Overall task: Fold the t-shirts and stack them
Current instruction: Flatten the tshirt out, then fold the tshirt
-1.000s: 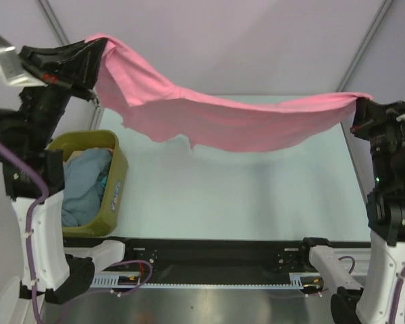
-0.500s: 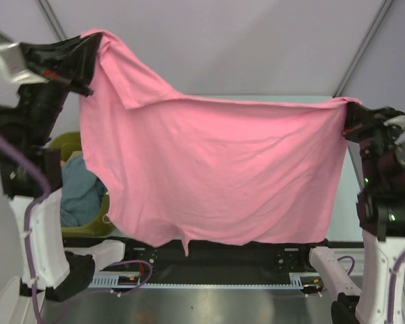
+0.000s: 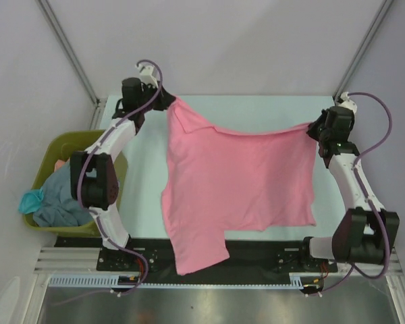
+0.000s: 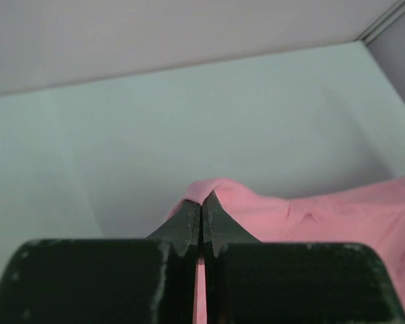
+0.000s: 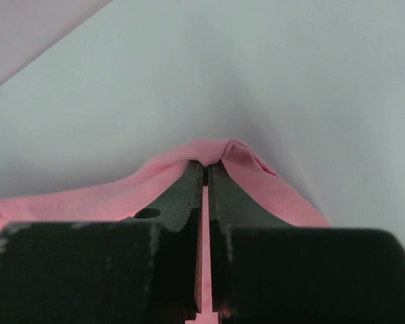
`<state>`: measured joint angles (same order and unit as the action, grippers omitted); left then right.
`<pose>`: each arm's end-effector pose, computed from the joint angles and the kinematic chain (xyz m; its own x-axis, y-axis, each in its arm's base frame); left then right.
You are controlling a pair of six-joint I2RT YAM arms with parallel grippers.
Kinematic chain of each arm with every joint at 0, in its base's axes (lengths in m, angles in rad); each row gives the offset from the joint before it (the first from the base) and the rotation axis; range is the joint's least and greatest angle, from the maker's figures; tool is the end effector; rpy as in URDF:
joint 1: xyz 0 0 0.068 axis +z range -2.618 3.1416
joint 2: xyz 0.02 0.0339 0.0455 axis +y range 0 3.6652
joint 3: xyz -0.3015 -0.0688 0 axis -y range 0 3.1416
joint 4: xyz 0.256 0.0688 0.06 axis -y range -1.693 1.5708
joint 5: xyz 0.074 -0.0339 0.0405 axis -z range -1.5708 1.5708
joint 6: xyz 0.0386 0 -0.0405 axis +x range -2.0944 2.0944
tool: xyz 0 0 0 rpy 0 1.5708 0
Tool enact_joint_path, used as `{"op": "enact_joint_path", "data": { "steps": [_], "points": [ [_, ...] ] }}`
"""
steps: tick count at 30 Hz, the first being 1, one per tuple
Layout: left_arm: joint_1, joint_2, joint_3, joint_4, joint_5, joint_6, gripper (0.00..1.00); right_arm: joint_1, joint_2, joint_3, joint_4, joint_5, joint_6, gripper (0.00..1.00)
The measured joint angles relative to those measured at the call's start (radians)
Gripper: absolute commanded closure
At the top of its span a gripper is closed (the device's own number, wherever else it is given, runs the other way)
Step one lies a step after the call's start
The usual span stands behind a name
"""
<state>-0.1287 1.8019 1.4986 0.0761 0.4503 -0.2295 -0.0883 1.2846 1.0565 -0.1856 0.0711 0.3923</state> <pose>0.4513 -0.0753 0.3633 -0.3395 -0.1626 -0.9265 0.4712 0.8230 -0.3171 0.2994 -0.0293 0.3581 -0.3116 0.4104 -0.8570 0.2942 0.8993 0.3237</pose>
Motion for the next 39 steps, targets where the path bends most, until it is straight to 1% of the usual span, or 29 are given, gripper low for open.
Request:
{"op": "enact_joint_path", "data": {
  "steps": [3,6,9,11,13,21,28,32,35,39],
  "points": [
    [0.000,0.170,0.033,0.028,0.002,-0.016,1.00,-0.030,0.156,0.005,0.097,-0.009,-0.002,1.00],
    [0.000,0.343,0.138,0.048,0.005,-0.045,1.00,-0.056,0.344,0.058,0.143,-0.030,-0.005,1.00],
    [0.000,0.498,0.286,0.050,0.010,-0.087,1.00,-0.075,0.547,0.174,0.134,-0.053,-0.012,1.00],
    [-0.002,0.549,0.351,0.048,0.010,-0.106,1.00,-0.084,0.677,0.292,0.101,-0.070,-0.020,1.00],
    [-0.003,0.588,0.409,0.050,0.014,-0.129,1.00,-0.093,0.763,0.390,0.079,-0.086,-0.026,1.00],
    [-0.007,0.616,0.499,0.053,0.016,-0.193,1.00,-0.115,0.886,0.660,0.007,-0.125,-0.039,1.00],
    [-0.011,0.616,0.505,0.063,0.015,-0.261,1.00,-0.134,0.983,0.813,-0.035,-0.164,-0.053,1.00],
    [-0.020,0.614,0.502,0.035,0.016,-0.278,1.00,-0.140,1.017,0.849,-0.088,-0.187,-0.048,1.00],
    [-0.030,0.584,0.449,0.012,0.008,-0.298,1.00,-0.143,1.020,0.872,-0.155,-0.204,-0.036,1.00],
    [-0.045,0.470,0.310,-0.048,-0.005,-0.344,1.00,-0.151,1.021,0.939,-0.261,-0.225,-0.019,1.00]
  ]
}}
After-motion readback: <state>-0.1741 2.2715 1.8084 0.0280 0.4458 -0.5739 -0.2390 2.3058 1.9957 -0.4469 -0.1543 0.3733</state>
